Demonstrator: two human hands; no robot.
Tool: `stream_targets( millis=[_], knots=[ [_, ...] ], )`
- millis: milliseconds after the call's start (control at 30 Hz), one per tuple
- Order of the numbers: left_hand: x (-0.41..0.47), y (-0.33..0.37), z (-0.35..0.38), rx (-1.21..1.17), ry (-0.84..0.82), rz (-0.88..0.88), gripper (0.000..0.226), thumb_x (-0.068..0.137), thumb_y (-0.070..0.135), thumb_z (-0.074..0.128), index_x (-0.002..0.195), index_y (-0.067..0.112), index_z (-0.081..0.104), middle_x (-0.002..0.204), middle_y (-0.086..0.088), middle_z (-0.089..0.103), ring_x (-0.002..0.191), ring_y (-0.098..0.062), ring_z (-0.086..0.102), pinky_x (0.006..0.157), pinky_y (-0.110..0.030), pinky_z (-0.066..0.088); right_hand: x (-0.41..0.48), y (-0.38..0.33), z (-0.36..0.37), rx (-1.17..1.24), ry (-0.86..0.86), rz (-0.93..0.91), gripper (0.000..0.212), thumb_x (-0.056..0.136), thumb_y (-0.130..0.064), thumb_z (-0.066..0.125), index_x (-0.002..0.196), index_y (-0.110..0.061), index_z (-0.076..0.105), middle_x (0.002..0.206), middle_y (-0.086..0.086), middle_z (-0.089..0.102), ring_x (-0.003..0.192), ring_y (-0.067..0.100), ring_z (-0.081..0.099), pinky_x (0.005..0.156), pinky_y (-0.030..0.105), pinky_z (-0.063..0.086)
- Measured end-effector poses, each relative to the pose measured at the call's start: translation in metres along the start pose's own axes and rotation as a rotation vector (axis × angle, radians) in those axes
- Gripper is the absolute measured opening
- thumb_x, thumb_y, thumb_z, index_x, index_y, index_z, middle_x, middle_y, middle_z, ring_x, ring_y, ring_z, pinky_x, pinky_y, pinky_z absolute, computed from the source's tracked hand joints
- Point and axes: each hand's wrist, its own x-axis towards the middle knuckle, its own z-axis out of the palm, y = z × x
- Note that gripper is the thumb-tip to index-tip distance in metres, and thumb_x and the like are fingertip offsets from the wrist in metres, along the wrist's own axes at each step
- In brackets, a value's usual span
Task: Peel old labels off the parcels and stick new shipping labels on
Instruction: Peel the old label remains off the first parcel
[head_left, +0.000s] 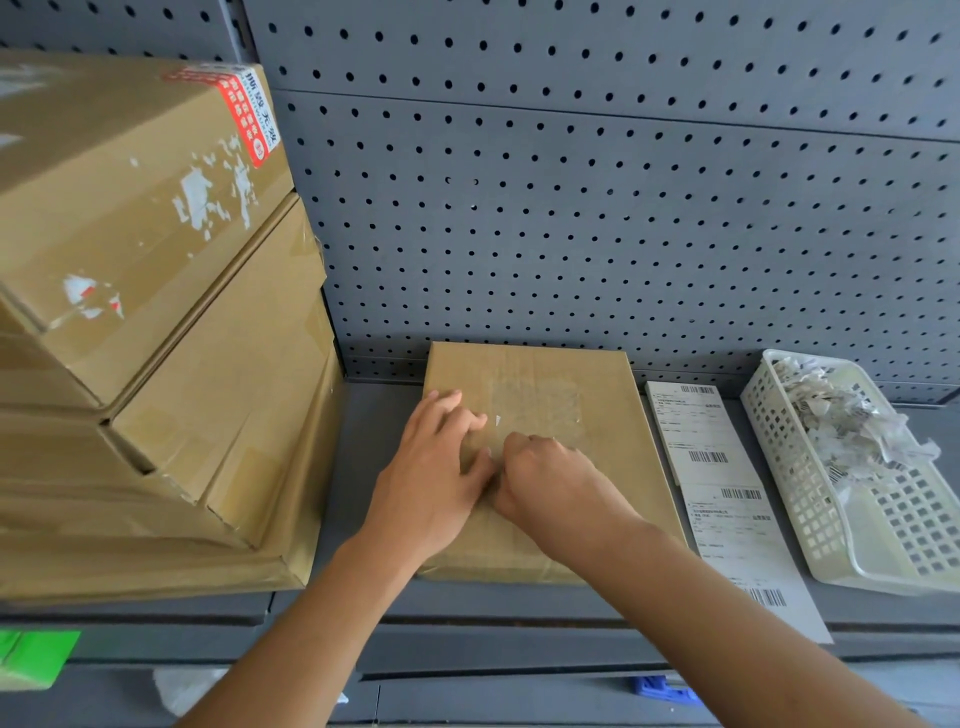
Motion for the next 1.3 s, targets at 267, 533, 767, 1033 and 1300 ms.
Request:
stream_targets(
  millis=[267, 533, 767, 1033, 1300],
  knots=[
    [0.001, 0.000, 0.001, 0.014, -0.002, -0.003, 0.037, 0.102, 0.044, 0.045, 0.138, 0.035, 0.046, 0.162, 0.022, 0.013, 0.150, 0.006, -0.006, 0.097, -0.041, 0.047, -0.002, -0.001, -0.006, 0.009, -0.059, -0.016, 0.013, 0.101, -0.014, 0.044, 0.088, -0.015, 0.041, 0.082, 0.000, 0.045, 0.063, 0.016, 0.041, 0.067, 0.026, 0.033],
    [-0.001, 0.003, -0.002, 0.002, -0.010, -0.006, 0.038, 0.102, 0.044, 0.046, 0.139, 0.035, 0.046, 0.162, 0.022, 0.012, 0.150, 0.006, -0.007, 0.093, -0.038, 0.041, 0.001, -0.008, -0.007, -0.052, -0.137, -0.024, 0.029, 0.095, 0.002, 0.046, 0.078, -0.017, 0.032, 0.073, -0.003, 0.026, 0.056, 0.011, 0.031, 0.065, 0.029, 0.040],
    [-0.002, 0.002, -0.002, -0.009, -0.002, 0.000, 0.036, 0.103, 0.045, 0.045, 0.138, 0.037, 0.046, 0.162, 0.023, 0.012, 0.150, 0.007, -0.007, 0.090, -0.036, 0.038, 0.005, 0.001, -0.003, 0.087, -0.081, 0.086, 0.017, 0.101, -0.015, 0.043, 0.085, -0.011, 0.039, 0.069, -0.001, 0.038, 0.052, 0.013, 0.036, 0.051, 0.025, 0.031],
    [-0.001, 0.001, -0.001, 0.000, 0.008, 0.013, 0.034, 0.102, 0.043, 0.046, 0.136, 0.036, 0.047, 0.162, 0.021, 0.015, 0.150, 0.006, -0.006, 0.089, -0.029, 0.040, -0.001, 0.025, -0.014, 0.417, -0.073, 0.137, 0.013, 0.091, -0.022, 0.058, 0.080, -0.017, 0.062, 0.071, -0.005, 0.062, 0.064, 0.014, 0.058, 0.065, 0.029, 0.053],
    [-0.001, 0.001, -0.001, -0.003, 0.009, 0.002, 0.034, 0.102, 0.043, 0.046, 0.135, 0.036, 0.047, 0.162, 0.021, 0.015, 0.150, 0.006, -0.006, 0.091, -0.033, 0.042, 0.001, 0.016, -0.008, 0.276, -0.072, 0.088, 0.014, 0.092, -0.024, 0.056, 0.089, -0.017, 0.068, 0.081, -0.002, 0.067, 0.075, 0.018, 0.066, 0.075, 0.035, 0.057]
  ],
)
